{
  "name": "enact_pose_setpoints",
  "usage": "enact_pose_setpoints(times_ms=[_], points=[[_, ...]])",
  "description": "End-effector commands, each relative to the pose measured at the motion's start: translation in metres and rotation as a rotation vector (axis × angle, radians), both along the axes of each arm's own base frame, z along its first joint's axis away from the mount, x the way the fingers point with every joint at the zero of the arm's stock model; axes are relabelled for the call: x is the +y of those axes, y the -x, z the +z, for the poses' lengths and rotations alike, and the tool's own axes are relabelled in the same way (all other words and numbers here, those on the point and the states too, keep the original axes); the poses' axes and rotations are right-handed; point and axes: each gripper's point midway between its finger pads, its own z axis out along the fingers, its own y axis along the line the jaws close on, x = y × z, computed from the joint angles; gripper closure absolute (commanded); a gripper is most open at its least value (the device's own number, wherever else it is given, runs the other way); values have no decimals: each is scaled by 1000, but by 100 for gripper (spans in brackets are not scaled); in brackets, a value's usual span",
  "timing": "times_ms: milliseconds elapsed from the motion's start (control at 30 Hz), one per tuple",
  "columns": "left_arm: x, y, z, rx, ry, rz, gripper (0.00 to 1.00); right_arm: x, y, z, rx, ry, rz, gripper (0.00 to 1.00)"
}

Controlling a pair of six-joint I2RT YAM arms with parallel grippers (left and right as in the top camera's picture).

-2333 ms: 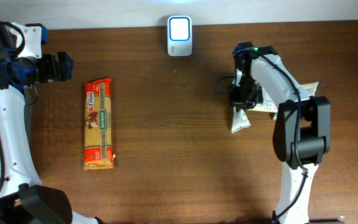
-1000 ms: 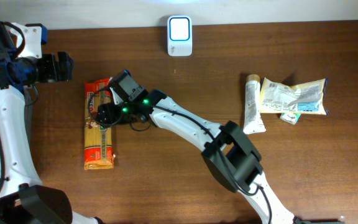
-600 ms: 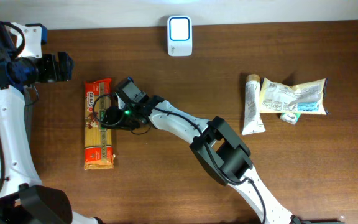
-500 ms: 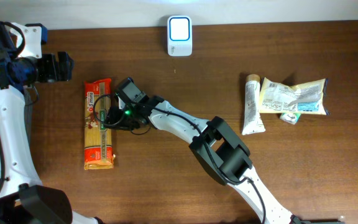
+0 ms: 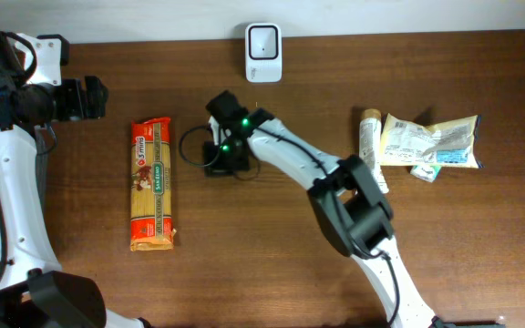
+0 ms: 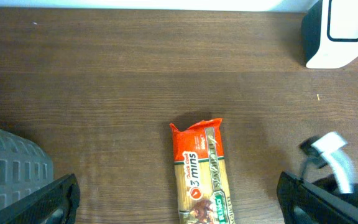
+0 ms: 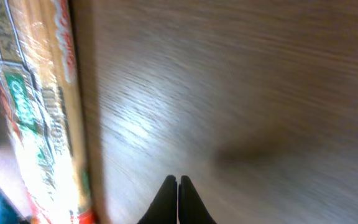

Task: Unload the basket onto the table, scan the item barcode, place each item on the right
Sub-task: 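Grasp the orange spaghetti package with the right gripper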

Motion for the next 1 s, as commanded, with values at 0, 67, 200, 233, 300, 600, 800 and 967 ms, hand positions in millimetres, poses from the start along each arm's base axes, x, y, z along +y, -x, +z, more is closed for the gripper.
enact_pose_setpoints(times_ms=[0,67,200,233,300,600,800,967], points=[[1,3,11,-28,-14,-10,1,-2,-1,56,-201,10,134,92],[1,3,11,-28,-14,-10,1,13,6,56,-234,-3,178,56],[1,3,11,-28,-14,-10,1,27,15,51,-319,68,213,33],[1,3,11,-28,-14,-10,1,31,15,51,-341,77,215,33],[1,3,11,-29,-13,-10,1,52,12,59,-386,17,189,32],[1,3,11,-29,-13,-10,1,108,-16,37,-746,76,131,21],[1,3,11,-28,-14,-10,1,97,-24,-7,-759,183,113,21],[1,3,11,-28,-14,-10,1,54,-26,-32,-720,387,141,21]])
